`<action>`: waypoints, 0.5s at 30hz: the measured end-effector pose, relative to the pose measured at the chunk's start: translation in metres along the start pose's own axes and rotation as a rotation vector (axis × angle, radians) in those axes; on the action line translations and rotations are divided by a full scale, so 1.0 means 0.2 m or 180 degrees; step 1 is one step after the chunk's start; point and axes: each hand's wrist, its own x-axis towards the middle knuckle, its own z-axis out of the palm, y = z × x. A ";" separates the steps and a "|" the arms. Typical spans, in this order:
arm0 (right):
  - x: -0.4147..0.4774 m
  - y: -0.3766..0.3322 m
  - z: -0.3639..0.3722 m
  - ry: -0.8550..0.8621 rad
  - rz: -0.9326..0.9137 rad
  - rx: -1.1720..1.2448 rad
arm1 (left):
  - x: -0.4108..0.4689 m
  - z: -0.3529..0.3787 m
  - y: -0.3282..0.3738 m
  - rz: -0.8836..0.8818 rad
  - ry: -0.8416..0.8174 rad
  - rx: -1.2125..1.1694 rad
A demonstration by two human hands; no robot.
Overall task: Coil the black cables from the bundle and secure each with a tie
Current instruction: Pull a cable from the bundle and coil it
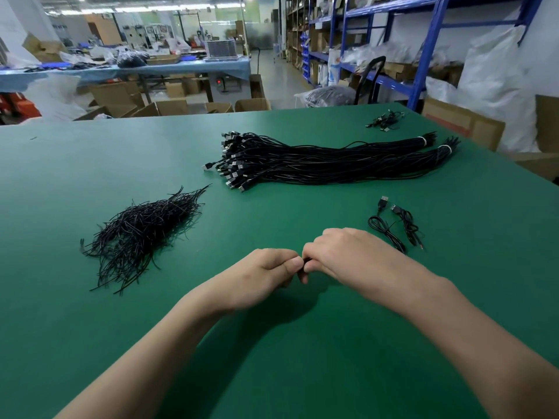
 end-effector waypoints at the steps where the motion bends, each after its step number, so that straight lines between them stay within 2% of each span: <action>1: 0.01 0.01 -0.01 0.0043 -0.0055 -0.0183 | 0.00 0.02 -0.01 0.0024 0.0140 0.0016; 3: 0.02 0.03 -0.05 0.0148 -0.0058 -0.0336 | 0.01 0.04 -0.01 0.0057 0.0445 0.0049; 4: 0.02 0.04 -0.06 0.0246 0.0066 -0.0115 | 0.01 0.05 -0.01 0.0081 0.0588 0.0109; 6: -0.01 0.07 -0.08 0.0667 0.0565 0.0806 | 0.02 0.07 -0.02 0.0150 0.0864 0.0258; 8: -0.04 0.08 -0.05 0.1424 0.1165 0.2001 | 0.01 0.09 -0.04 0.0153 0.1159 0.0242; 10: -0.07 0.06 0.00 0.1971 0.1719 0.3108 | 0.01 0.11 -0.06 0.0065 0.1411 -0.0207; 12: -0.05 0.00 0.06 0.1808 0.1991 0.3728 | 0.01 0.11 -0.06 -0.0008 0.1467 -0.1054; 15: 0.01 -0.10 0.12 0.1125 0.1734 0.4387 | 0.01 0.12 -0.03 -0.0056 0.1258 -0.2112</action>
